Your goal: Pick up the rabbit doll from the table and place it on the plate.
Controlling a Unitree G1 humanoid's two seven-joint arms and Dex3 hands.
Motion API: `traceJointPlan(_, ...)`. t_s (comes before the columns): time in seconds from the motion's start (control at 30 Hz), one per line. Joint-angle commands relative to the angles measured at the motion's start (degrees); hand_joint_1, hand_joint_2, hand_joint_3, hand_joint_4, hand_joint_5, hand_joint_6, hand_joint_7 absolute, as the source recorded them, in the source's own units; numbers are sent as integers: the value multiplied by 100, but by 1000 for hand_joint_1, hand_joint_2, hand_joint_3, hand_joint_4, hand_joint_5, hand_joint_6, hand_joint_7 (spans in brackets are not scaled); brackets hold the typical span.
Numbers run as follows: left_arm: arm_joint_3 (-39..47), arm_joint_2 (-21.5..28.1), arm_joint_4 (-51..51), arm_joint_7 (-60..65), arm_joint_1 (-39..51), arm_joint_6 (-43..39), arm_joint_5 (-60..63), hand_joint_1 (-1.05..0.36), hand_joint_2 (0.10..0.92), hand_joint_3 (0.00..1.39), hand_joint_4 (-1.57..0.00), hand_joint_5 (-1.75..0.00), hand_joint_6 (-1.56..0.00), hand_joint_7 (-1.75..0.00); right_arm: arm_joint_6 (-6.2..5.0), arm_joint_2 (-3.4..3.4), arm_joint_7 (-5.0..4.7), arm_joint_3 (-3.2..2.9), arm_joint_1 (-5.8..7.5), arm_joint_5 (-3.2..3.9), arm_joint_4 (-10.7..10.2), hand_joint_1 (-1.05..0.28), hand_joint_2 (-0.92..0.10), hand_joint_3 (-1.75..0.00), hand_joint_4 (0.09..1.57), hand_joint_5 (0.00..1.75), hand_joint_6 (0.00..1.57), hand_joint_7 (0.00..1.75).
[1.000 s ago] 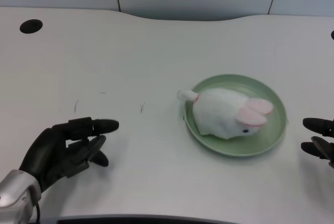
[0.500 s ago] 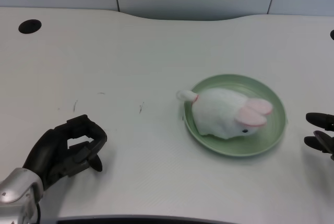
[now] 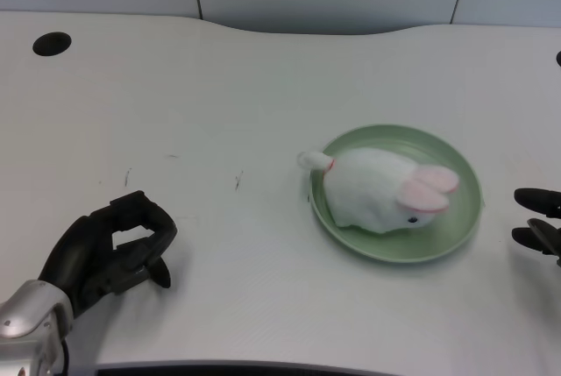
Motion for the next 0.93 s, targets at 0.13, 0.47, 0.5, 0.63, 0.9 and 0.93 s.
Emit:
traceJointPlan(0.13,13,126,122,-63,-72,-18,40,-449,921,457,-646,-1746,-398,-1711,-5,-106,-10,-37,-26,28,29,-423,-921,-153,1032,3,916,0)
traceJointPlan(0.47,103,216,277,-248,-81,-185,-47,-448,921,452,-648,-1746,-392,-1746,-534,32,122,-41,-46,150,252,-417,-921,-165,1054,12,949,14)
traceJointPlan(0.5,115,230,289,-269,-94,-177,-54,-449,921,453,-650,-1746,-393,-1746,-533,47,117,-34,-44,147,240,-419,-921,-165,1056,12,949,13)
traceJointPlan(0.63,128,267,323,-291,-140,-140,-44,-441,921,452,-632,-1746,-381,-1745,-605,60,80,-21,-91,94,328,-405,-921,-166,1057,12,950,11)
traceJointPlan(0.9,141,213,505,-210,-263,-182,-6,-448,921,443,-653,-1746,-400,-1744,-560,31,49,-34,-168,105,443,-390,-921,-166,1061,11,948,6)
traceJointPlan(0.93,143,202,507,-184,-265,-184,0,-452,921,435,-661,-1746,-409,-1745,-526,26,55,-40,-178,119,450,-388,-921,-167,1054,7,948,5)
